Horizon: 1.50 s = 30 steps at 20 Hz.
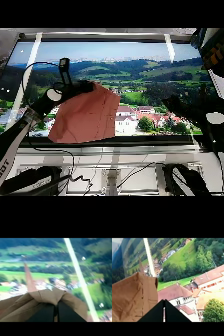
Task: Fold the clothes and pants, and hang the long-sleeved shirts on hangers.
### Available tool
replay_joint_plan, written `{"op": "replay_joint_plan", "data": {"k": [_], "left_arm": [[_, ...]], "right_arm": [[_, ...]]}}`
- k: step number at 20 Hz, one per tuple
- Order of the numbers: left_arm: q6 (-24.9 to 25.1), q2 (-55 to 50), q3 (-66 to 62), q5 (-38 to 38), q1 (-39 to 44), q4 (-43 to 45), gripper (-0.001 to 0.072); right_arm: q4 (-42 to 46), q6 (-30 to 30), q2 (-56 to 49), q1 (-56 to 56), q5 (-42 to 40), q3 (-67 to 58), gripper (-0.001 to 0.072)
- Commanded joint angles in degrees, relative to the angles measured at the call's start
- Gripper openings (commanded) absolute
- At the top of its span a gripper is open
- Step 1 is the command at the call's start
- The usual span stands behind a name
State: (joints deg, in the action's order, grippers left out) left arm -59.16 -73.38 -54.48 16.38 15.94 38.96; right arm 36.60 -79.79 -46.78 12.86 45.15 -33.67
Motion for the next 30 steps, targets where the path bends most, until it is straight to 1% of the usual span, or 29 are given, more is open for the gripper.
{"op": "replay_joint_plan", "data": {"k": [1, 2, 3, 5, 6, 7, 8, 9, 10, 11, 12, 14, 15, 16, 17, 18, 19, 20, 21, 22, 23, 24, 28, 30], "left_arm": [[0.0, -0.07, -0.04, -1.77, -5.27, 0.0, 0.0307], [-0.02, 0.07, -0.04, -1.29, -6.36, 0.0, 0.0668], [0.0, 0.46, -0.04, 0.15, -7.45, 0.0, 0.0701], [-0.02, 2.01, -0.04, 6.23, -10.01, 0.55, 0.0697], [-0.02, 3.26, -0.04, 11.19, -11.74, 2.86, 0.0687], [-0.04, 4.57, -0.04, 16.79, -13.64, 5.88, 0.0543], [-0.04, 6.01, -0.04, 23.39, -16.0, 10.12, 0.0257], [-0.33, 7.32, -0.04, 29.81, -18.56, 14.82, 0.0054], [-3.08, 8.44, -0.04, 35.15, -21.2, 18.95, 0.0007], [-7.98, 9.35, -0.04, 39.76, -24.22, 22.21, 0.0007], [-10.03, 10.27, 0.02, 44.61, -27.85, 24.15, 0.0008], [-6.4, 12.09, 0.55, 52.02, -35.52, 24.48, 0.0008], [-6.01, 12.96, 1.14, 54.9, -39.45, 24.48, 0.0008], [-5.99, 13.42, 1.77, 57.7, -42.91, 24.5, 0.0009], [-5.77, 13.53, 2.54, 59.84, -46.12, 24.41, 0.0029], [-6.03, 13.51, 3.56, 59.52, -48.5, 24.17, 0.0163], [-6.03, 13.46, 4.9, 58.73, -49.94, 23.58, 0.0371], [-6.01, 13.46, 6.08, 58.05, -50.77, 23.74, 0.0543], [-5.95, 13.46, 7.15, 57.86, -51.17, 24.28, 0.0588], [-5.55, 13.46, 8.09, 57.7, -51.17, 25.79, 0.0588], [-4.37, 13.46, 8.9, 57.51, -51.15, 27.12, 0.0588], [-4.28, 13.44, 9.51, 56.74, -51.15, 28.04, 0.0588], [-4.31, 13.38, 10.38, 54.71, -51.15, 29.18, 0.0587], [-4.28, 13.38, 10.38, 53.88, -51.17, 29.2, 0.0587]], "right_arm": [[1.79, 0.04, -0.39, -2.78, 0.5, 0.04, 0.0017], [2.1, 0.07, -0.39, -3.74, 0.52, 0.04, 0.0017], [2.12, 0.7, -0.39, -4.9, 0.55, 0.04, 0.0017], [2.08, 4.46, -0.39, -8.0, 0.76, 0.04, 0.0017], [2.1, 6.36, -0.39, -10.08, 0.81, 0.04, 0.0017], [2.12, 7.98, -0.39, -12.11, 0.79, 0.04, 0.0017], [2.14, 8.48, -0.42, -14.34, 0.66, 0.04, 0.0017], [2.27, 8.5, -0.42, -16.81, 0.33, 0.04, 0.0017], [2.64, 8.5, -0.46, -19.26, -0.07, 0.04, 0.0017], [3.54, 8.5, -0.81, -21.9, -0.68, 0.04, 0.0017], [4.72, 8.5, -1.55, -24.65, -1.2, 0.07, 0.0017], [4.9, 8.44, -4.11, -29.16, -1.77, 0.61, 0.003], [4.96, 8.31, -5.81, -30.86, -1.57, 0.74, 0.0137], [4.9, 7.39, -7.98, -32.24, -1.57, 0.76, 0.0338], [4.85, 6.45, -10.19, -33.0, -1.57, 0.74, 0.0363], [4.74, 5.62, -12.85, -33.33, -1.38, 0.74, 0.0378], [4.0, 5.11, -15.76, -33.29, -0.24, 0.74, 0.0431], [2.99, 4.5, -18.47, -33.2, 1.18, 0.74, 0.0466], [1.38, 4.33, -21.03, -33.22, 3.02, 0.74, 0.0488], [-1.05, 4.44, -23.56, -33.27, 5.16, 0.72, 0.0493], [-3.21, 4.5, -25.62, -33.27, 6.29, 0.68, 0.0493], [-4.74, 5.03, -27.69, -33.27, 6.93, 0.42, 0.0492], [-9.18, 5.6, -32.98, -33.7, 7.98, -2.03, 0.049], [-9.64, 5.49, -34.84, -35.6, 7.93, -4.35, 0.0488]]}}
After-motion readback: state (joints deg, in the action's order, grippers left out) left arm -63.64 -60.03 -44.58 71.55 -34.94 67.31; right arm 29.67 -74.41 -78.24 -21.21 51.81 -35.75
